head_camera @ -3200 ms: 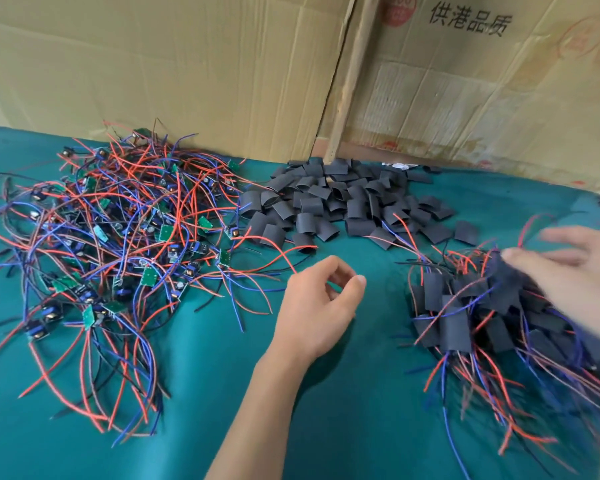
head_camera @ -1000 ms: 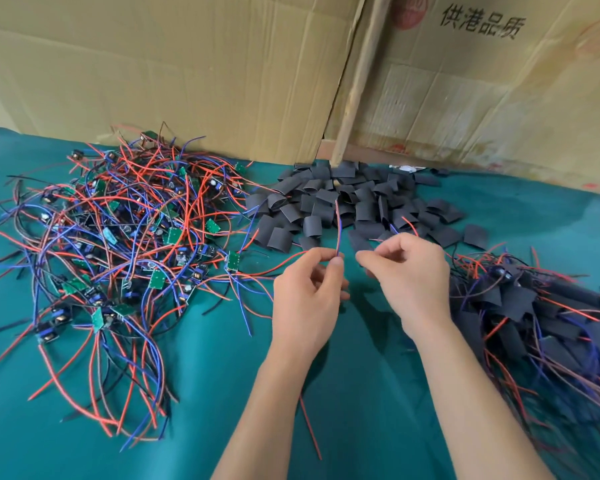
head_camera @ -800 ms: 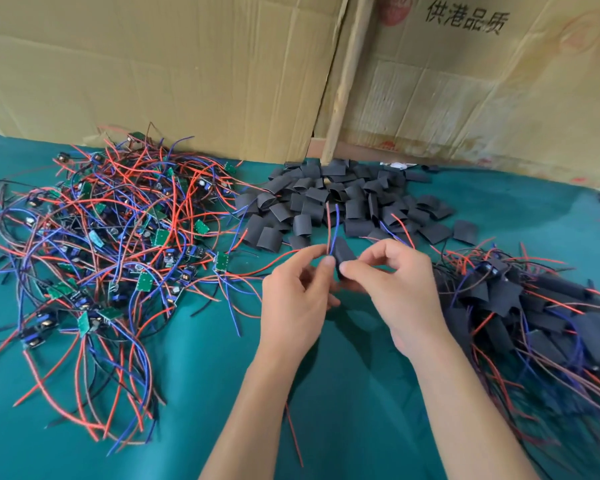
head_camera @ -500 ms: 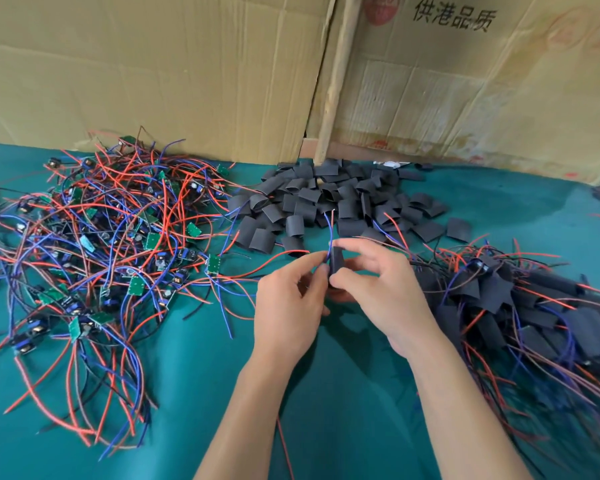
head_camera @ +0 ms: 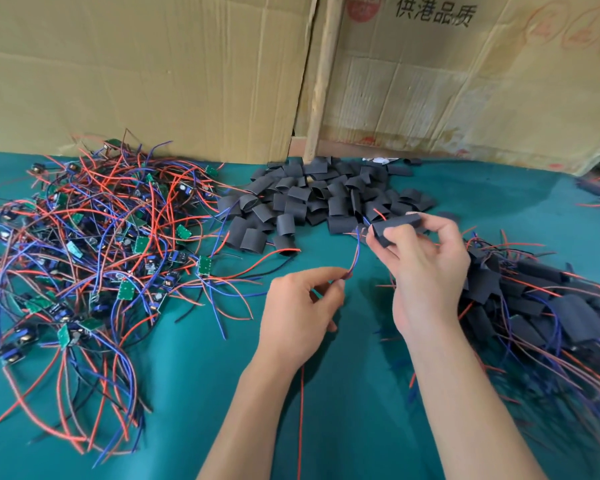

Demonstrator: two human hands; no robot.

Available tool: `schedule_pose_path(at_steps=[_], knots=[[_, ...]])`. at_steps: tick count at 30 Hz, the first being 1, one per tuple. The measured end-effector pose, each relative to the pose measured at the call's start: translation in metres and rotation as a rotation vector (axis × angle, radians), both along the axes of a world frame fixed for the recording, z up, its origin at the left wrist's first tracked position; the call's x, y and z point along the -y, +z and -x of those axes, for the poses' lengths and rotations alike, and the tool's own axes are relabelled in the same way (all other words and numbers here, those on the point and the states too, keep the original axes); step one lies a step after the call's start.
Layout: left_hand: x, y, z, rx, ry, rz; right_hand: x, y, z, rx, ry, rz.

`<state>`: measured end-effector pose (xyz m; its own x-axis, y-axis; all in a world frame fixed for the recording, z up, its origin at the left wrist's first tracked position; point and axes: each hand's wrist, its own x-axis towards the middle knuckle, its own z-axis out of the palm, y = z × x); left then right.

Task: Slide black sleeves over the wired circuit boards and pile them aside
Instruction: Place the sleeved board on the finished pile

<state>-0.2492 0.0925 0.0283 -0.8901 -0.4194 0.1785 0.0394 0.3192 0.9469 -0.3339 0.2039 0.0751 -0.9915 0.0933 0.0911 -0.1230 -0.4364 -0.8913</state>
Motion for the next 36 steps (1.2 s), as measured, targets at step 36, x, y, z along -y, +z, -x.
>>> schedule_pose_path(at_steps=[36], knots=[[0.008,0.006,-0.005,-0.089,0.009,-0.195,0.008,-0.012,-0.012,0.107,0.453,-0.354]])
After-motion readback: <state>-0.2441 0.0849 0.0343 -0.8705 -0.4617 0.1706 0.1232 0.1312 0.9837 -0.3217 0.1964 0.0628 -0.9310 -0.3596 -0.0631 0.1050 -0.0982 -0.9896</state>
